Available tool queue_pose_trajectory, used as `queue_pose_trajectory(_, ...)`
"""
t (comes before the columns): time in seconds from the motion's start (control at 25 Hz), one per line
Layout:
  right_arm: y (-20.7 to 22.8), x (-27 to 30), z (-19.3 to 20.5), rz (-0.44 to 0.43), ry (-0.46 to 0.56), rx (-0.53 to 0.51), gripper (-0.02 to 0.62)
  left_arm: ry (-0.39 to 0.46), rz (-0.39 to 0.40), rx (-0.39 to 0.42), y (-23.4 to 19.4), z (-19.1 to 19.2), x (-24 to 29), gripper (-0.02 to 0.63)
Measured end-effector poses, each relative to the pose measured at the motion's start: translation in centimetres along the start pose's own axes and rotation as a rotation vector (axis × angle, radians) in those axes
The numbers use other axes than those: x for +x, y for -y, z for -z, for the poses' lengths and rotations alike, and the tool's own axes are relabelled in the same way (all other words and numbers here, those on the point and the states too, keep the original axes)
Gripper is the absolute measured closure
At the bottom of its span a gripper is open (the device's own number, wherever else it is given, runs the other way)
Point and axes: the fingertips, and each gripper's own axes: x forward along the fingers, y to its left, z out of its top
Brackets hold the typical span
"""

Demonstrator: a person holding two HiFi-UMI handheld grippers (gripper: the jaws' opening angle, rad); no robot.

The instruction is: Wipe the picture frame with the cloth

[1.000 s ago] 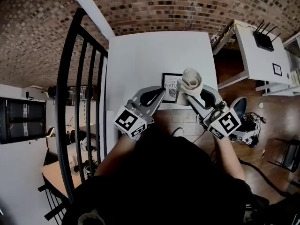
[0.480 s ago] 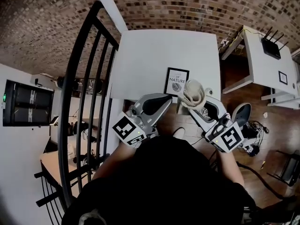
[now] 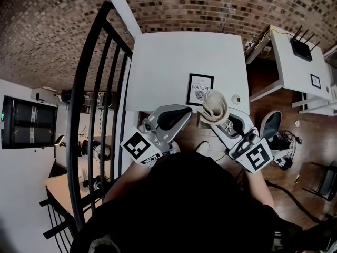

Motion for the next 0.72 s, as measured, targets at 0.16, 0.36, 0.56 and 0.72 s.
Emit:
queue_pose_trajectory(0.16,-0.5,0.5,-0.2,0.001,0.007,0.0,0.445,-0.008,0.024,0.012,0.5,0.1,-0.3,0.604)
queue_pose_trajectory(0.36,-0.9,1.2,0.3,0.024,-0.026,0.016,0.445,-0.07,0.02,0.079,0.5,1.5,-1.3,0.604)
queue_pose_trajectory(0.56,-1.1,1.6,0.2,0.029,-0.016,0.005,0.445,-0.064,0.014,0.049,0.8,1.5,-1.3,0.604)
queue_pose_trajectory(0.72,-1.3,1.5,0.5,0.032,-0.018,0.011,0.445,-0.056,0.018,0.047,0.6,1.2,-1.2,0.604)
